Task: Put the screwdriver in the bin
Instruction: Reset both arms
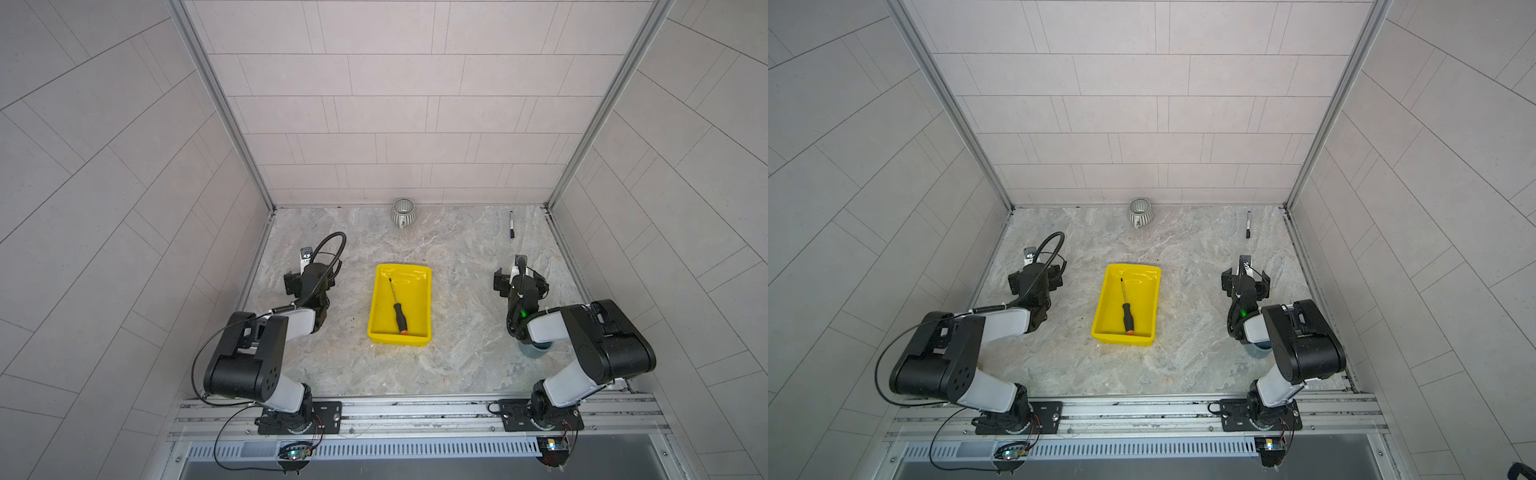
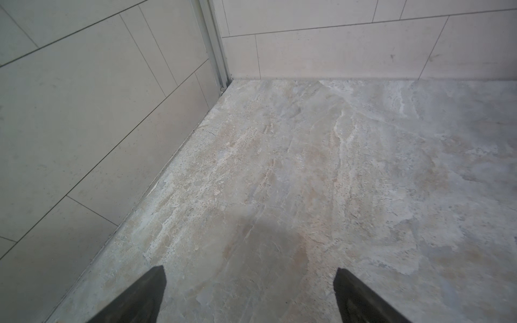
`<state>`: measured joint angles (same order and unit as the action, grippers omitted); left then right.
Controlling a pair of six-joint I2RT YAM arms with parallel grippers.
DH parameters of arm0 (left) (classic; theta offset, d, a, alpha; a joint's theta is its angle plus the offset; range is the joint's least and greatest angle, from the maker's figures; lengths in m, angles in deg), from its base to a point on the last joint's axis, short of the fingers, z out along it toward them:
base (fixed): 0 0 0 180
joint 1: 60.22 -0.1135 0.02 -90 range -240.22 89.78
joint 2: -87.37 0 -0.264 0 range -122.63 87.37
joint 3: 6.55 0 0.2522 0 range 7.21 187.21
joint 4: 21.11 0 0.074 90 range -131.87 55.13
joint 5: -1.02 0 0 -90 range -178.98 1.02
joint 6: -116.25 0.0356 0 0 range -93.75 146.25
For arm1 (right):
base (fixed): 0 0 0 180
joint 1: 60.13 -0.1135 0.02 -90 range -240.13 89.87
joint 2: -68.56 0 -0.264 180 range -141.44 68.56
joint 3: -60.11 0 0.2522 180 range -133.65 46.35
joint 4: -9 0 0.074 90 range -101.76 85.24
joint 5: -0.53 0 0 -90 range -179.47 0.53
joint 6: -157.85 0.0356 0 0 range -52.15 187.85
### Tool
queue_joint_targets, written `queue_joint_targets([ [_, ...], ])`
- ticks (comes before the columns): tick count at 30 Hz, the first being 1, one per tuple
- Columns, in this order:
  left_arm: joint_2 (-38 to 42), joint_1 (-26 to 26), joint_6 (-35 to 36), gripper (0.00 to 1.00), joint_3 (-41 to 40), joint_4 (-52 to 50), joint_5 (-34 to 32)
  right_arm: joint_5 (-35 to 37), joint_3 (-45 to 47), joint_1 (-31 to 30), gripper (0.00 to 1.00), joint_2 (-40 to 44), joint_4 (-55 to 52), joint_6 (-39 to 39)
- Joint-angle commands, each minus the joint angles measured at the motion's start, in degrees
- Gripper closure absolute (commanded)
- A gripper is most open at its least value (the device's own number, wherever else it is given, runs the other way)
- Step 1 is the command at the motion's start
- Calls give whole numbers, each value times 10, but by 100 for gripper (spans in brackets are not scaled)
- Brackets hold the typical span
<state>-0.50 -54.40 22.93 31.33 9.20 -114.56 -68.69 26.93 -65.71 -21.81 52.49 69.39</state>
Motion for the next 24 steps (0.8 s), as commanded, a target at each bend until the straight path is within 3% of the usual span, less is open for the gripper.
queue_joint_targets([
  [1, -41, -12, 9, 0, -51, 179, 20, 6, -4, 3, 0, -4, 11, 0],
  [4, -24, -15, 3, 0, -13, 72, 53, 6, -4, 1, 0, -4, 11, 0],
  [24, -32, -19, 16, 0, -18, 98, 69, 5, -4, 2, 0, -4, 9, 0],
])
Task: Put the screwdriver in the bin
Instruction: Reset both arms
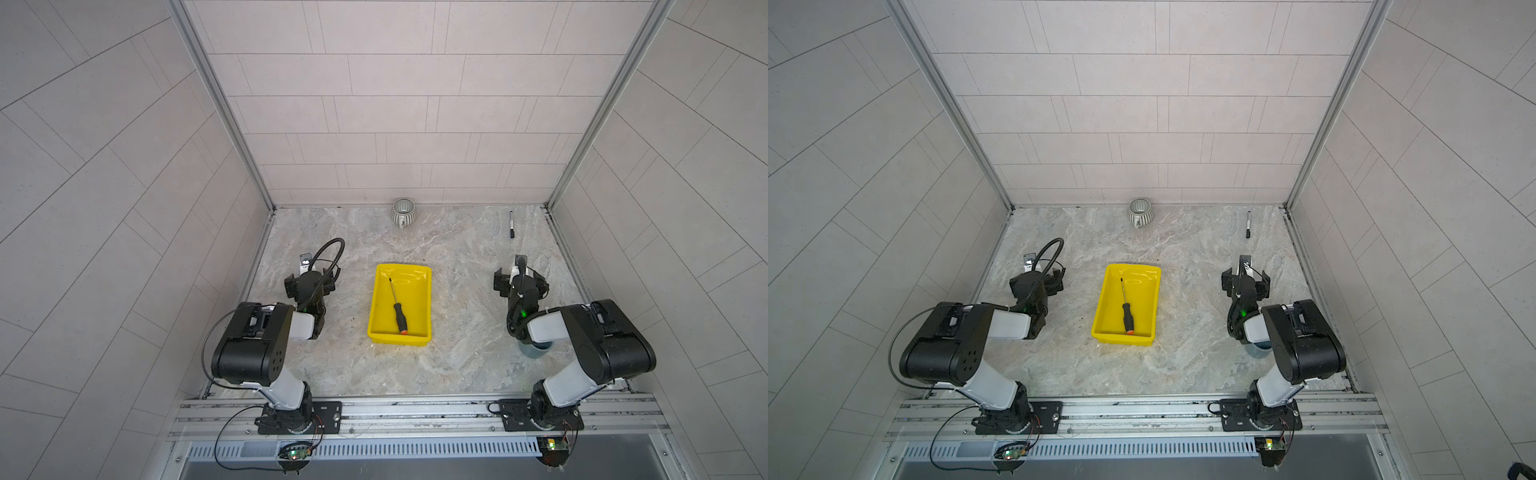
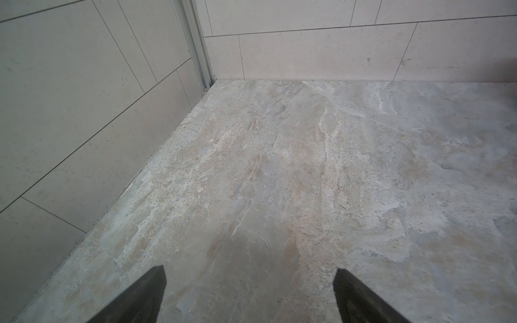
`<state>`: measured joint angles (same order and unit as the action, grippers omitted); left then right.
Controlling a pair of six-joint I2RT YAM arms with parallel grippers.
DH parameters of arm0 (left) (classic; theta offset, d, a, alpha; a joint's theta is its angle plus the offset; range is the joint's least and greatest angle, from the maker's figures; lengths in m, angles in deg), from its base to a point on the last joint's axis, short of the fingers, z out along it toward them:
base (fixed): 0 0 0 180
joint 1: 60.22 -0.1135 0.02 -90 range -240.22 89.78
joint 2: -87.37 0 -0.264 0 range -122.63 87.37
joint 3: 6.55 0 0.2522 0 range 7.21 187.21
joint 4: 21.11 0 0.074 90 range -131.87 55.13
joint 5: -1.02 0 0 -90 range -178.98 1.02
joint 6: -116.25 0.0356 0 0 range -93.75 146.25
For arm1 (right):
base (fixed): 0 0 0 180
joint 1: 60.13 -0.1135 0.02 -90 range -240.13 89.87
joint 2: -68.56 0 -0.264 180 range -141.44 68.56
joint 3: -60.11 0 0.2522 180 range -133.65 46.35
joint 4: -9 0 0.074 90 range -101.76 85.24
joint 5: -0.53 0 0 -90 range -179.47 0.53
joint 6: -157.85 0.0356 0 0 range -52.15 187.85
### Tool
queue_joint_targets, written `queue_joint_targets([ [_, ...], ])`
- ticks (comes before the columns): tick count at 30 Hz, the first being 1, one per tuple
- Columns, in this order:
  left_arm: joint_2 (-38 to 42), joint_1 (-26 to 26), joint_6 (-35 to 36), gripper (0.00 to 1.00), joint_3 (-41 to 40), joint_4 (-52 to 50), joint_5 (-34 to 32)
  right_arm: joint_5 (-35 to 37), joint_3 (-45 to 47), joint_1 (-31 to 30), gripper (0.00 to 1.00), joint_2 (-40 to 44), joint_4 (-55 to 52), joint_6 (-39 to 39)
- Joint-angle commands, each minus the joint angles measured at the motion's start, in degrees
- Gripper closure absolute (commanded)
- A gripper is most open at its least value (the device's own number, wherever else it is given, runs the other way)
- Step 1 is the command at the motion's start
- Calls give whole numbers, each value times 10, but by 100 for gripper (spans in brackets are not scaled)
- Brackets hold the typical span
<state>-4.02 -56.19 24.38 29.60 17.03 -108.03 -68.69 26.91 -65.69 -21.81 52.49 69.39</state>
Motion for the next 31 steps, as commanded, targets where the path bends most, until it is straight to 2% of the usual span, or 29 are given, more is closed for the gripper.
queue_joint_targets([
  [1, 3, -1, 2, 0, 0, 19, 4, 4, -4, 2, 1, -4, 9, 0],
  [24, 3, -1, 2, 0, -1, 19, 4, 4, -7, 2, 1, -5, 7, -1],
  [31, 3, -1, 2, 0, -1, 20, 4, -16, -5, 8, 0, -4, 5, -1],
])
